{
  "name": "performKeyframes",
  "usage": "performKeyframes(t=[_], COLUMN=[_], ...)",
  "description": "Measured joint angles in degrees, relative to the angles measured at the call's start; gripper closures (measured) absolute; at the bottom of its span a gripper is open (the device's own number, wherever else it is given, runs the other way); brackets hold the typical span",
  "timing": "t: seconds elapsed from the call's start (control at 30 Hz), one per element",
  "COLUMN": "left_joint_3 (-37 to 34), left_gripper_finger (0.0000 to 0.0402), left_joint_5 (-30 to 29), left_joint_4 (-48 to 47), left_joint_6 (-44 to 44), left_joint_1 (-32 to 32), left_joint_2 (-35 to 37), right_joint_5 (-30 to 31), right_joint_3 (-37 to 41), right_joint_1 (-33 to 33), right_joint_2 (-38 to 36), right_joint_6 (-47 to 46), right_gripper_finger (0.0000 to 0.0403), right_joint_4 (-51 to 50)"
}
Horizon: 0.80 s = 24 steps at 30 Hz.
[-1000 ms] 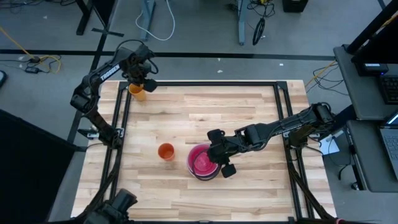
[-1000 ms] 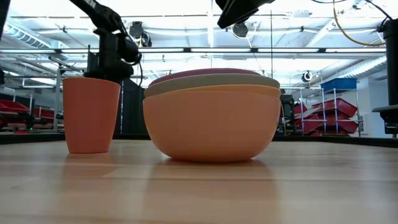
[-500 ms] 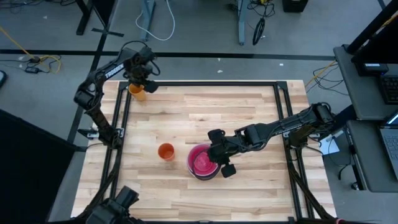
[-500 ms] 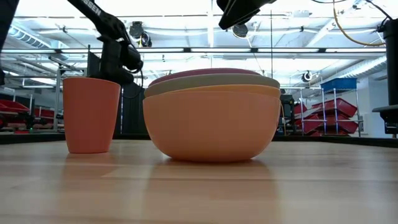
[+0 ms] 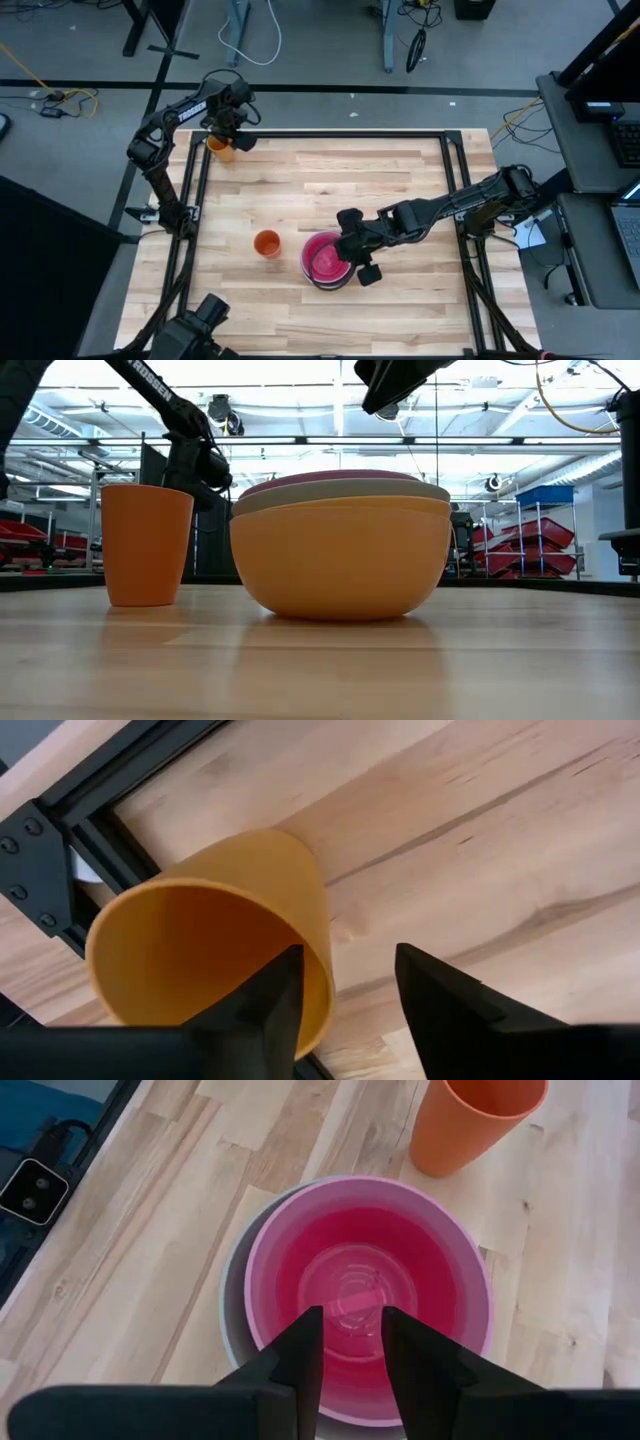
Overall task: Nest bowls inside each other
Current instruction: Stack the yellow cup on top of the orange cup
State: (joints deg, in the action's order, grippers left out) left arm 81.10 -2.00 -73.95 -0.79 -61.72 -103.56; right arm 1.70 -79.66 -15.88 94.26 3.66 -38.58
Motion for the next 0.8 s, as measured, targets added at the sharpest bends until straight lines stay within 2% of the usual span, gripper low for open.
performKeyframes(t=[0.23, 0.43, 0.8], left_joint_3=[0.0, 0.0, 0.0], left_gripper_finger=[0.0312, 0.039, 0.0401], left_joint_5=[-1.81, -1.99, -2.01], left_joint_4=[0.07, -0.46, -7.08], left_joint_6=[-0.11, -1.09, -1.23], left_joint_1=[-0.78, -0.73, 2.04], left_joint_2=[-1.75, -1.74, 0.4], right_joint_5=[0.0, 0.02, 0.06], right_joint_3=[0.0, 0.0, 0.0], right_joint_1=[0.02, 0.02, 0.32], right_joint_2=[0.0, 0.0, 0.02], right_joint_6=[-0.01, 0.04, 0.02], right_gripper_finger=[0.0314, 0.0314, 0.0314], right_joint_4=[0.06, 0.11, 0.2])
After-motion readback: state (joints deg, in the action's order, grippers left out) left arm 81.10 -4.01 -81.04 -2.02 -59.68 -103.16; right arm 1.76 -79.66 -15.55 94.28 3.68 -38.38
